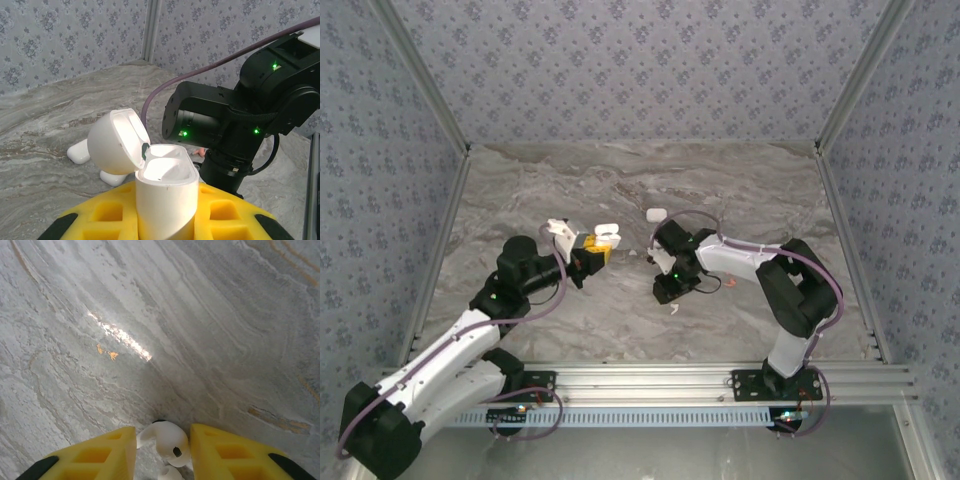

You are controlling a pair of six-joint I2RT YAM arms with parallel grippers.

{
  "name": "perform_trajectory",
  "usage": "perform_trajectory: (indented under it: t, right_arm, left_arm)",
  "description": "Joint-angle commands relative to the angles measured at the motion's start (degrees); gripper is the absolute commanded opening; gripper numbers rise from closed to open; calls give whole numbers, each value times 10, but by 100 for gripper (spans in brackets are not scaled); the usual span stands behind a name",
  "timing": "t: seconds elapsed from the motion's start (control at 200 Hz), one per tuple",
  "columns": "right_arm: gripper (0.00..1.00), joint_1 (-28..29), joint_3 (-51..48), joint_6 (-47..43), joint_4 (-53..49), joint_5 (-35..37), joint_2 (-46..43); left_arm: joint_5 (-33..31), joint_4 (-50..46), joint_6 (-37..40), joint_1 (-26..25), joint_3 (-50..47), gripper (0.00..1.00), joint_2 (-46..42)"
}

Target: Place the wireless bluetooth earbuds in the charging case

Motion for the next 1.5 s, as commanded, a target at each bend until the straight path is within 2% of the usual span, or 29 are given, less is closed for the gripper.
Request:
perform_trajectory:
  t: [0.0, 0.255, 0.355, 0.795, 0.944, 1.209, 1.494]
  right_arm:
    - [33, 4, -8, -5, -17, -4, -5]
    - [24, 4, -4, -5, -15, -3, -5]
    - [22, 4, -4, -3, -10, 9, -30]
    - [21, 0, 37, -30, 39, 105, -287]
    - [21, 5, 72, -69, 69, 119, -340]
    - [22, 50, 158, -164, 101, 129, -315]
    - [22, 76, 188, -178, 106, 104, -252]
  left_arm:
    - [-3, 10, 4, -3, 7, 0, 1]
    - [-3, 8, 4, -2, 8, 0, 2]
    - [-2, 8, 3, -3, 8, 0, 1]
    - [38, 74, -25, -3, 11, 0, 35]
    - [73, 91, -29, -4, 26, 0, 62]
    - [121, 106, -26, -9, 54, 0, 97]
    - [125, 97, -21, -15, 60, 0, 101]
